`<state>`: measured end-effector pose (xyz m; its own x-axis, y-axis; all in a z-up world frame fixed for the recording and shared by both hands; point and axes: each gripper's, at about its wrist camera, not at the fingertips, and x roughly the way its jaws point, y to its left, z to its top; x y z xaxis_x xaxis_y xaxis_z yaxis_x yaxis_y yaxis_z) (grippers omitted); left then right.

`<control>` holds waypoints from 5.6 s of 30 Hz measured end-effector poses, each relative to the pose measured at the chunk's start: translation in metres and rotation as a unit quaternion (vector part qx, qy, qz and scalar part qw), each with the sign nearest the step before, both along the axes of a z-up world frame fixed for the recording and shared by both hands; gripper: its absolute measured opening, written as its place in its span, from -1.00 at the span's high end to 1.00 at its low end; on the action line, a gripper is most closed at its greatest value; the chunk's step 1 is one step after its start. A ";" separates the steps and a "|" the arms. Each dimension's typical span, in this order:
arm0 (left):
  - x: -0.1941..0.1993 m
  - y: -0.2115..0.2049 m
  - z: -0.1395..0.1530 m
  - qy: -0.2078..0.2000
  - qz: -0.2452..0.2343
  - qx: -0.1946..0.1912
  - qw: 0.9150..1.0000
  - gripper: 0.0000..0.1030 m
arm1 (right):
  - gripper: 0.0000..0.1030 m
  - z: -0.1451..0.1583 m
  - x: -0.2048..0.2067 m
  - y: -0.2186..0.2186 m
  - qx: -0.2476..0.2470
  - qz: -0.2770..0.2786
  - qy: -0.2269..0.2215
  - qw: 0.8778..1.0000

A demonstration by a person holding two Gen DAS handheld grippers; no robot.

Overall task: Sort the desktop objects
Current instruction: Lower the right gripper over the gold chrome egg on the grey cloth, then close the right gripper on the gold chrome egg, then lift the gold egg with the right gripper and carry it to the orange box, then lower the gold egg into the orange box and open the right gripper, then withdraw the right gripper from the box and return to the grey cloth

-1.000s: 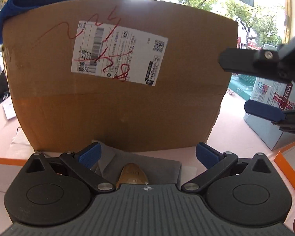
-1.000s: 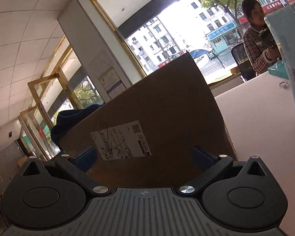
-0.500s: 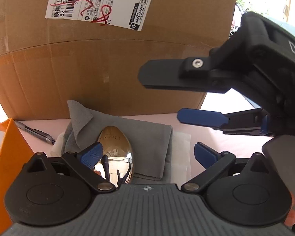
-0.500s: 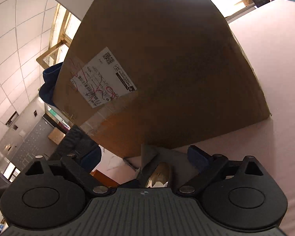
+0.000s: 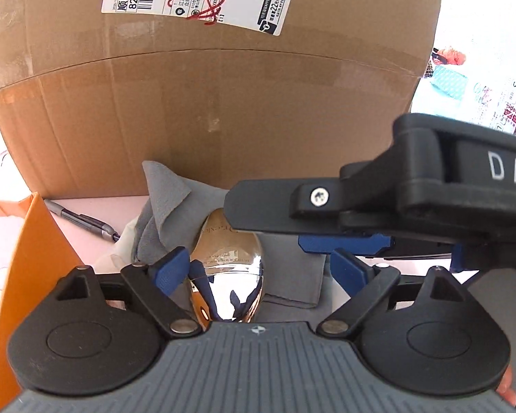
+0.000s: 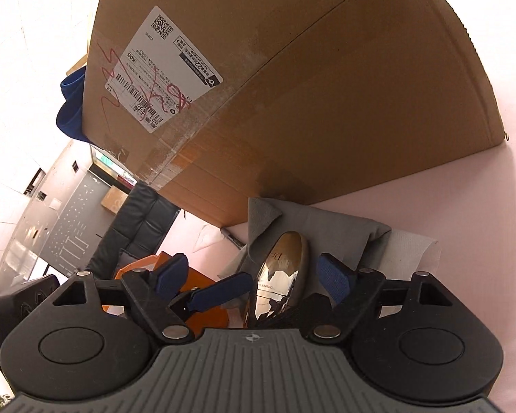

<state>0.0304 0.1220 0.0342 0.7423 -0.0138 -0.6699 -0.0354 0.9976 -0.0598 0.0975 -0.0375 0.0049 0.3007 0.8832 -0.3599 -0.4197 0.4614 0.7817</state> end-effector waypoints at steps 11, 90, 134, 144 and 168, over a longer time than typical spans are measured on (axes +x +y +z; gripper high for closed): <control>-0.007 -0.007 -0.011 0.018 0.012 0.043 0.999 -0.50 | -0.57 -0.025 0.003 0.005 0.001 0.020 0.045 0.999; -0.187 0.103 0.145 -0.205 0.055 0.084 0.974 -0.01 | 0.40 0.165 -0.152 0.102 0.017 -0.028 -0.226 0.974; -0.082 0.210 0.015 0.272 0.066 0.013 0.960 -0.39 | 0.03 0.055 -0.097 0.274 -0.275 0.095 0.056 0.955; -0.113 0.210 0.043 0.194 0.119 0.014 0.974 -0.66 | -0.80 0.071 -0.101 0.263 -0.214 0.060 0.008 0.975; -0.177 0.040 0.141 -0.206 0.065 -0.047 0.975 -1.00 | -1.00 0.136 -0.176 0.009 0.061 -0.254 -0.208 0.943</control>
<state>-0.1464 0.1620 0.1754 0.9475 0.0508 -0.3156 -0.1143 0.9759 -0.1860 -0.0787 -0.0285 0.1405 0.7881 0.6152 -0.0214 -0.4521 0.6021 0.6581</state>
